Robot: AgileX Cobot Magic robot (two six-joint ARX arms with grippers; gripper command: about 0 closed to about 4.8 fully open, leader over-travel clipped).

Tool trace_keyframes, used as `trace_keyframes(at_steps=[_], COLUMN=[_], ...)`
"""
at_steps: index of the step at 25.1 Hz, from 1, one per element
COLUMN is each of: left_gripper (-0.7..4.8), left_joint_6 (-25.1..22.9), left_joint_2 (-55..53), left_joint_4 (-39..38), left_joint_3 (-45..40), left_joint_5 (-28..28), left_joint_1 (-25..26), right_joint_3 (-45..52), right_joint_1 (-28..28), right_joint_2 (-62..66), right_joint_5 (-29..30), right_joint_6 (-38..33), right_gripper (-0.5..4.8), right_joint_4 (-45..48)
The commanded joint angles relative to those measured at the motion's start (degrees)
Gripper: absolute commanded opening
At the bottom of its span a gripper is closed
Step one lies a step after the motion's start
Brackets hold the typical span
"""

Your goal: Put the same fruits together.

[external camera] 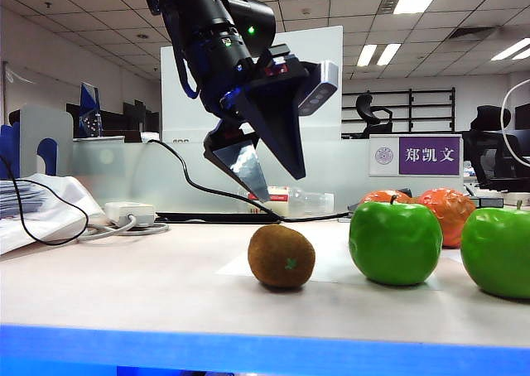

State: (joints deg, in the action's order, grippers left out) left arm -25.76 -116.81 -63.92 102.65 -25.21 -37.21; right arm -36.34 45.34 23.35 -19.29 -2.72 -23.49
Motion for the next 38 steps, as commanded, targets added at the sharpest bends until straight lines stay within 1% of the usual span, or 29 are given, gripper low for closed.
trace_keyframes(at_steps=[1, 5, 8, 12, 16, 23, 31, 35, 38], left_gripper=[4.79, 4.79, 4.79, 4.79, 4.79, 4.79, 4.79, 4.79, 4.79], left_joint_6=[1.1, 0.9, 1.2, 2.7, 5.3, 6.5, 8.6, 8.6, 7.7], left_joint_2=[-0.4, -1.2, -1.4, -1.4, -1.4, -1.4, -1.4, -1.4, -1.4], left_joint_4=[-1.2, -3.2, -3.2, -2.8, -1.0, 2.0, 6.2, 5.8, 4.6], left_joint_3=[0.1, -0.1, -0.9, -2.4, -4.6, -8.1, -8.5, -8.6, -9.4], left_joint_5=[-0.1, 0.2, 2.1, 5.0, 7.3, 7.6, 7.4, 7.2, 7.3], left_joint_1=[-0.8, -2.2, -3.2, -3.6, -3.6, -4.2, -4.5, -4.5, -4.5], right_joint_3=[-0.4, -0.4, -0.4, -0.4, -0.4, -0.4, -0.4, -0.4, -0.4], right_joint_1=[0.1, 0.1, 0.0, 0.0, 0.0, 0.0, 0.0, 0.0, 0.0], right_joint_2=[0.0, -0.1, -0.1, -0.1, -0.1, -0.1, -0.1, -0.2, -0.2], right_joint_5=[0.1, 0.0, 0.0, 0.0, 0.0, 0.0, 0.0, 0.0, 0.0], right_joint_6=[0.8, 1.5, 1.6, 2.6, 2.8, 3.1, 3.2, 3.2, 3.2], right_gripper=[-0.06, -0.06, -0.06, -0.06, -0.06, -0.06, -0.06, -0.06, -0.06], right_joint_4=[0.5, 0.6, 0.6, 0.6, 0.6, 0.6, 0.5, 0.0, -0.3])
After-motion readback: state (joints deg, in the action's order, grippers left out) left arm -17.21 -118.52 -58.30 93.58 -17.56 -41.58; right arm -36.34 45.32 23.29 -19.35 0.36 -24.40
